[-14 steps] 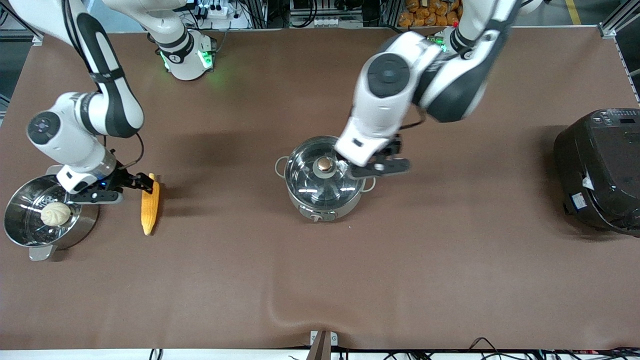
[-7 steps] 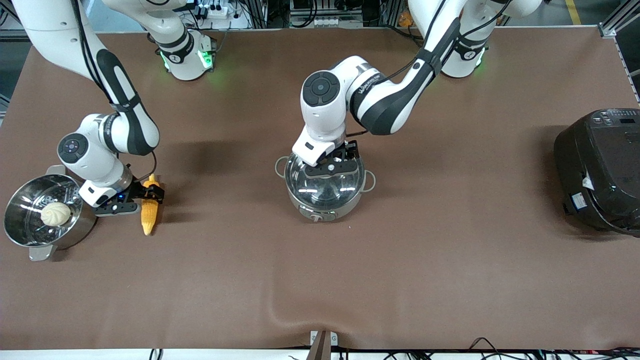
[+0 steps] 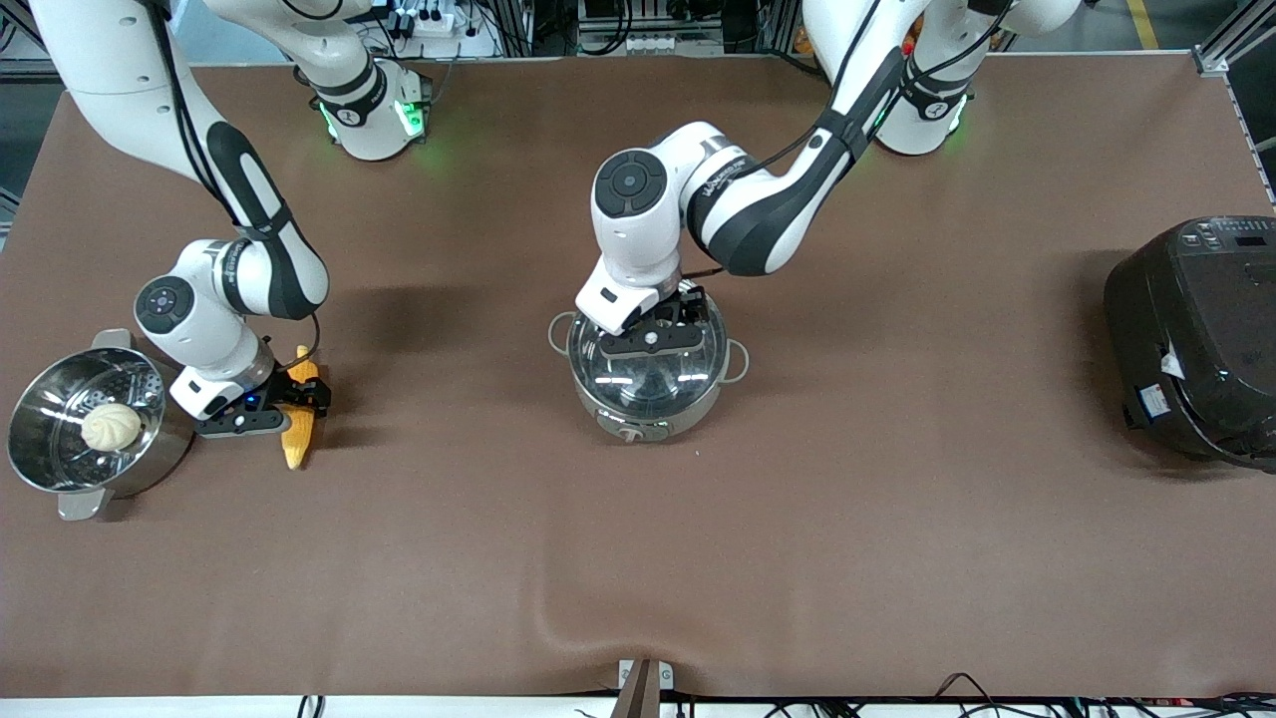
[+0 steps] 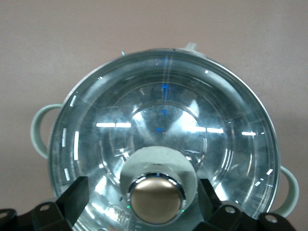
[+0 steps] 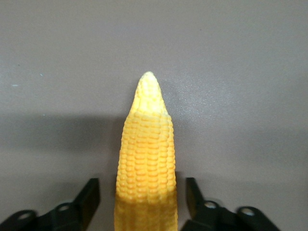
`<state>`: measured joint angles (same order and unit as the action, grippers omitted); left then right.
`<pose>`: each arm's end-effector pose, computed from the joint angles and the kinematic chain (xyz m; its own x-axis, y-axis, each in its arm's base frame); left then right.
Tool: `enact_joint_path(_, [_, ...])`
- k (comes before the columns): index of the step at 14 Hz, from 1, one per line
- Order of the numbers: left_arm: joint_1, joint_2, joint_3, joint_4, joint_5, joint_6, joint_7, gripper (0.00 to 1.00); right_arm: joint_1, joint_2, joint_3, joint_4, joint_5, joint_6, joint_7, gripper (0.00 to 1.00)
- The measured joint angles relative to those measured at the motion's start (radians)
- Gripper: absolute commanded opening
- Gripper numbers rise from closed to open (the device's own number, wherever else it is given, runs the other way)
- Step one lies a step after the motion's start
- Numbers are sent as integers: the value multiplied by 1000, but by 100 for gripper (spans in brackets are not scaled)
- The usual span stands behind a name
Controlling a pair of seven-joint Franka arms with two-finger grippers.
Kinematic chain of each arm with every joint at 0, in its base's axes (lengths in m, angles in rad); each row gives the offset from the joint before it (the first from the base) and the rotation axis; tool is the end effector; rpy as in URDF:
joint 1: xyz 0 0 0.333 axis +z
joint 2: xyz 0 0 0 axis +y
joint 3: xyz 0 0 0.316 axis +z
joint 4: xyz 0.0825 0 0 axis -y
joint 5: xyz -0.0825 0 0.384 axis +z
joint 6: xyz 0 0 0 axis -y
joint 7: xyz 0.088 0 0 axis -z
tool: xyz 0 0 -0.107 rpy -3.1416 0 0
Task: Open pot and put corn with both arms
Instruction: 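Grasp the corn with the right gripper while the left gripper grasps the knob, then lift the lid with the left gripper while the right gripper carries corn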
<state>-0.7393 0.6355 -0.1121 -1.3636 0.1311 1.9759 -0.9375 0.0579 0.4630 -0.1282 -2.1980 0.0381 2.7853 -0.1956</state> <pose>0.4951 -0.5273 0.3470 0.9981 0.0536 0.0310 0.0550 -0.9974 -0.0473 0.5652 -0.0425 0.1834 0.9868 0.1103 0.1186 0.1033 -0.9926 0.0636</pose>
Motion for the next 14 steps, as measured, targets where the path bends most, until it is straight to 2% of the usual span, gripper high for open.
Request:
enact_joint_path(1, [-3,6,0,0,0,5,0,100,0,2,0,1,0,4,-1,5])
enact_joint_path(2, [-5,9,0,0,0,9,0,64,0,2,0,3,0,6,-3,0])
enact_joint_path(3, [-5,11,0,0,0,12,-3,1,0,2,0,7,0,8,-6,0])
enact_joint_path(6, [-5,11,0,6,-1,16,-43,0,5,-20,9,29,0,-7,-13,0])
enact_joint_path(8, [-5,11,-1,10,-4,16,-52,0,26,-74,21,69,1,-167,-12,0])
enact_joint_path(11, [-5,11,-1,10,-4,16,-54,0,49,-163,27,193,3,-473,1,0])
enact_joint_path(14, [-2,4,-1,17,-9,11,-58,0,51,-191,27,333,3,-623,4,0])
